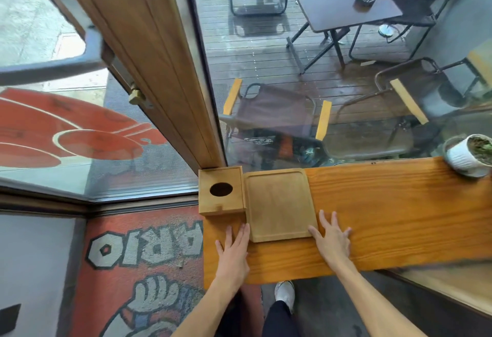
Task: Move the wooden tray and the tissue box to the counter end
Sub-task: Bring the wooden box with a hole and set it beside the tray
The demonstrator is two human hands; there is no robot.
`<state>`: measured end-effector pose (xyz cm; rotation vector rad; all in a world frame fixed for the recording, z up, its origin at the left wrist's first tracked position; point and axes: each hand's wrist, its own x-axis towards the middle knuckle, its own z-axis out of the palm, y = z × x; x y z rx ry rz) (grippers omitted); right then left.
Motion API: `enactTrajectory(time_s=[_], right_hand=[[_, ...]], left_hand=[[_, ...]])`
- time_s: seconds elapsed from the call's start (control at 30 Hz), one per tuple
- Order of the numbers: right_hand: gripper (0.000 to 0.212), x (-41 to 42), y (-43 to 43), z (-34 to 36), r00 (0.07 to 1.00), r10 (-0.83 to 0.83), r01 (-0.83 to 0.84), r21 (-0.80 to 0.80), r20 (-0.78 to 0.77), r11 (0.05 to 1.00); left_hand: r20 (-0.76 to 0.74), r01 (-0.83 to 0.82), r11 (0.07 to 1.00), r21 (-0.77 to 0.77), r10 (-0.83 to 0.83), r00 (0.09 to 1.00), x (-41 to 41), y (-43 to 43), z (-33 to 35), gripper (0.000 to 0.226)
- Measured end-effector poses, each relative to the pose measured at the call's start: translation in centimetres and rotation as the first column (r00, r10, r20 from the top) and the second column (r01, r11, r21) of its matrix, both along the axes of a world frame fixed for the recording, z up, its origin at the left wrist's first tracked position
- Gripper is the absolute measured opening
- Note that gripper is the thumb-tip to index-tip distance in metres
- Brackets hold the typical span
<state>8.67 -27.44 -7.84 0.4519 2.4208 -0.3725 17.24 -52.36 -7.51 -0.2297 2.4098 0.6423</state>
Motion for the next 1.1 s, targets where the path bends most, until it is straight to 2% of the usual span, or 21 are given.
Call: enactTrajectory(time_s=[0.23, 0.33, 0.4, 0.5, 0.57, 0.63, 0.7, 0.77, 0.83, 0.97, 1.1], right_hand=[[0.069, 0.0, 0.1, 0.1, 1.000, 0.026, -0.026, 0.017, 0.016, 1.000], [0.075, 0.1, -0.1, 0.8, 0.998, 0.002, 0.000, -0.045, 0.060, 0.999], [0.076, 0.8, -0.8, 1.5, 0.999, -0.006, 0.008, -0.078, 0.032, 0.997], [0.074, 2.8, -3.6, 3.1, 0.984, 0.132, -0.140, -0.061, -0.121, 0.988], [0.072, 3.6, -6.6, 4.2, 0.953, 0.221, -0.246, -0.100, -0.209, 0.964], [0.070, 3.3, -9.9, 5.3, 0.920, 0.286, -0.326, -0.119, -0.268, 0.938], [0.065, 2.2, -13.0, 6.6, 0.872, 0.373, -0.416, -0.078, -0.318, 0.906], [0.062, 1.0, -15.4, 7.6, 0.816, 0.469, -0.500, -0.004, -0.339, 0.866], [0.058, 0.3, -16.8, 8.3, 0.789, 0.543, -0.552, 0.058, -0.288, 0.832], [0.052, 0.3, -17.6, 9.0, 0.833, 0.537, -0.533, 0.069, -0.131, 0.843], [0.050, -0.4, -18.5, 10.2, 0.844, 0.532, -0.528, 0.073, -0.065, 0.846]], left_hand=[[0.055, 0.019, 0.999, 0.049, -0.022, 0.998, -0.6, -0.4, 0.9, 0.076], [0.076, 0.016, 0.996, 0.082, -0.022, 0.997, -0.6, -0.9, 1.5, 0.073], [0.053, -0.037, 0.995, 0.090, 0.032, 0.998, -0.2, -1.5, 2.1, 0.071], [-0.107, -0.239, 0.965, 0.108, 0.251, 0.962, 1.3, -2.4, 3.4, 0.058], [-0.263, -0.419, 0.893, 0.164, 0.448, 0.854, 1.8, -3.2, 4.8, 0.043], [-0.374, -0.479, 0.856, 0.195, 0.516, 0.771, 1.3, -4.3, 5.9, 0.036], [-0.417, -0.430, 0.885, 0.180, 0.465, 0.781, 0.1, -5.6, 6.3, 0.044], [-0.400, -0.320, 0.942, 0.097, 0.332, 0.855, -1.3, -7.0, 6.0, 0.055], [-0.332, -0.201, 0.979, 0.026, 0.198, 0.922, -2.3, -7.8, 5.8, 0.059], [-0.219, -0.086, 0.995, -0.044, 0.074, 0.973, -3.0, -8.7, 6.6, 0.064], [-0.134, 0.001, 0.991, -0.135, -0.019, 0.991, -4.2, -9.4, 8.3, 0.064]])
